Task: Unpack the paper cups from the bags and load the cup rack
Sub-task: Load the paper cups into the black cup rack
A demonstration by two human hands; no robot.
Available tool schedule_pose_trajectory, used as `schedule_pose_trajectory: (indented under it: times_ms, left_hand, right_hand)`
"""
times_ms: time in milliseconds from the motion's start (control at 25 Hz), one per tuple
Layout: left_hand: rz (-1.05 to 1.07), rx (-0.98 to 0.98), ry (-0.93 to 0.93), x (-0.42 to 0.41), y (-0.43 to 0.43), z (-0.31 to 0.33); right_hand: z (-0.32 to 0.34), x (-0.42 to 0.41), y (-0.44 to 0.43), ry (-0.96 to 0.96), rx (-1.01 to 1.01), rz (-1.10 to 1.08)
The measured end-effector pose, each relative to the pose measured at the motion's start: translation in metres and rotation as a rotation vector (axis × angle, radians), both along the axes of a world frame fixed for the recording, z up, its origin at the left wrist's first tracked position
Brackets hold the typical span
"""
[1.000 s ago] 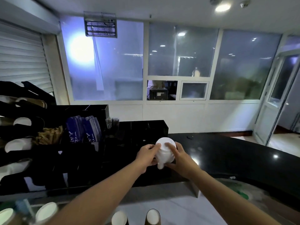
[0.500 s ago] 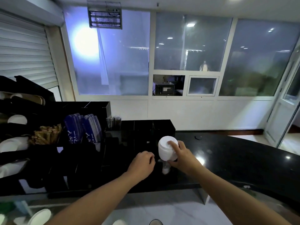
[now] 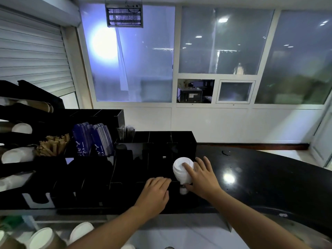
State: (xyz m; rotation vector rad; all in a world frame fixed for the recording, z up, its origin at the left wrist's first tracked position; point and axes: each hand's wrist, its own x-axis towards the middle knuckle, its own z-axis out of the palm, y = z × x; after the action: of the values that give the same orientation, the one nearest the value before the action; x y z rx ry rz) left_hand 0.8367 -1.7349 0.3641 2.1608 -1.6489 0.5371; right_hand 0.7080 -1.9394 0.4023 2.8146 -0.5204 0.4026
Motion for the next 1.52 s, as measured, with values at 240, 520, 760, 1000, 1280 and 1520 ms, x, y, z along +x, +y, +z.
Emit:
schedule_pose_trajectory:
  times_ms: [240,520,760,1000,1280,1520]
  left_hand:
    - [0.027,0.006,-0.006,-0.001,0.001,-0.004]
    - [0.09,0.094,-0.037,-0.006,0.002,-0.003]
    - [0.16,0.207,-0.062,-0.018,0.006,0.003]
    - [0.176,0.198,0.014,-0.041,0.015,0.008]
    - [0.166,0.141,0.092,-0.061,0.041,0.005]
    - [0.157,0.106,0.118,-0.088,0.105,-0.018]
  right_hand:
    - [-0.022,-0.002,-0.005,0.072,0.004,0.002]
    - [-0.025,0.005,0.002,0.084,-0.039,0.015]
    - [-0.017,-0.008,0.01,0.119,0.005,0.043]
    - [-0.02,-0.028,0.031,0.021,0.047,0.043]
    - [-0.035,-0.052,0.073,-0.185,0.078,0.203]
    - [-0.061,-0.072,0.138,-0.197,0.115,0.346]
